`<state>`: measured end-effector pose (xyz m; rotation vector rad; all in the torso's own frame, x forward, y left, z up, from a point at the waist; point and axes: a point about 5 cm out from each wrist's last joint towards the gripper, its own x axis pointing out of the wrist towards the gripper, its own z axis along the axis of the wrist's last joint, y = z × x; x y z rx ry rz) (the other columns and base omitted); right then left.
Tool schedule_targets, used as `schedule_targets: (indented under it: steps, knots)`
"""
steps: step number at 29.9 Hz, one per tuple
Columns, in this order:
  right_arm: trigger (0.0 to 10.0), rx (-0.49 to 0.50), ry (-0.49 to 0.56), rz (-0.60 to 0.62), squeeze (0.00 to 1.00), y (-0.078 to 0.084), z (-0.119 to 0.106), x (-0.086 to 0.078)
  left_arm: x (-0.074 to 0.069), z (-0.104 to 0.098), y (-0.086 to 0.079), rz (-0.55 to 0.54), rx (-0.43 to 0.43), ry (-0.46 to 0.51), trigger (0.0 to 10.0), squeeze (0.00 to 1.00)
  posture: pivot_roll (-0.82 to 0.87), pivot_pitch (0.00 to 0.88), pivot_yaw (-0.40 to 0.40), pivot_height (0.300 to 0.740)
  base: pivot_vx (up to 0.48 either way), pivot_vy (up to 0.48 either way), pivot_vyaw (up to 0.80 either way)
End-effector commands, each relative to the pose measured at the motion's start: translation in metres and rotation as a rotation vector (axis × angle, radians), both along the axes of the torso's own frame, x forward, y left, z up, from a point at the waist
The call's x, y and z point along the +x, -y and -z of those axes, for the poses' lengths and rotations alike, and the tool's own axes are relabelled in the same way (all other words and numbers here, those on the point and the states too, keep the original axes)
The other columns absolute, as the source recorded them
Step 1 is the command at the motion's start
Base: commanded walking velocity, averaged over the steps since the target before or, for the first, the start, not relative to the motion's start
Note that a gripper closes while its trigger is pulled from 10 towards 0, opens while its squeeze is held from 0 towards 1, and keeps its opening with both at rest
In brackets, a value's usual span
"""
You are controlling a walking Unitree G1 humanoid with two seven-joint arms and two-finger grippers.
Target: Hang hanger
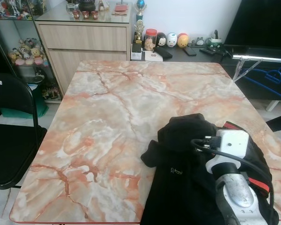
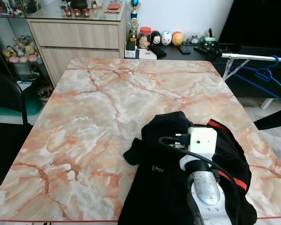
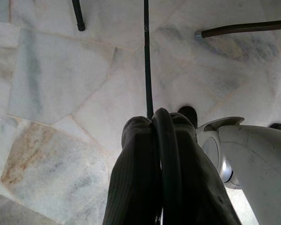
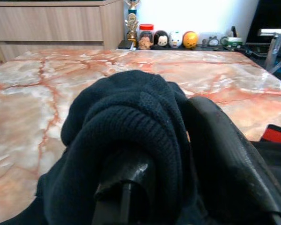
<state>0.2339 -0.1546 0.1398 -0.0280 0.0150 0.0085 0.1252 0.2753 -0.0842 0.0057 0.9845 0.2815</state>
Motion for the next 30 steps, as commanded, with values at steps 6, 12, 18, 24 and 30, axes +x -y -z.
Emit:
schedule_targets:
  steps: [6,12,18,24,30]
  knots:
    - [10.0,-0.002,0.000,0.004,1.00,-0.0015,-0.0025,-0.0013,-0.0068,0.0015,-0.0024,0.009,-0.008,-0.028,10.0,0.00,-0.02,0.000,-0.046,0.740,0.000,0.000,0.00]
    - [10.0,-0.008,-0.015,0.016,1.00,-0.0009,-0.0001,-0.0007,-0.0068,0.0015,-0.0020,0.016,-0.023,-0.025,10.0,0.00,-0.02,0.000,-0.043,0.740,0.000,0.000,0.00]
    - [10.0,-0.014,-0.024,0.016,1.00,-0.0014,0.0009,0.0025,-0.0056,0.0010,-0.0023,0.031,-0.023,-0.026,10.0,0.00,-0.02,0.000,-0.042,0.740,0.000,0.000,0.00]
    - [10.0,-0.015,-0.026,0.013,1.00,-0.0027,0.0012,0.0039,-0.0053,0.0007,-0.0029,0.024,-0.023,-0.025,10.0,0.00,-0.02,0.000,-0.042,0.740,0.000,0.000,0.00]
    - [10.0,-0.024,-0.034,0.015,1.00,-0.0024,0.0018,0.0048,-0.0052,0.0007,-0.0028,0.025,-0.029,-0.023,10.0,0.00,-0.02,0.000,-0.040,0.740,0.000,0.000,0.00]
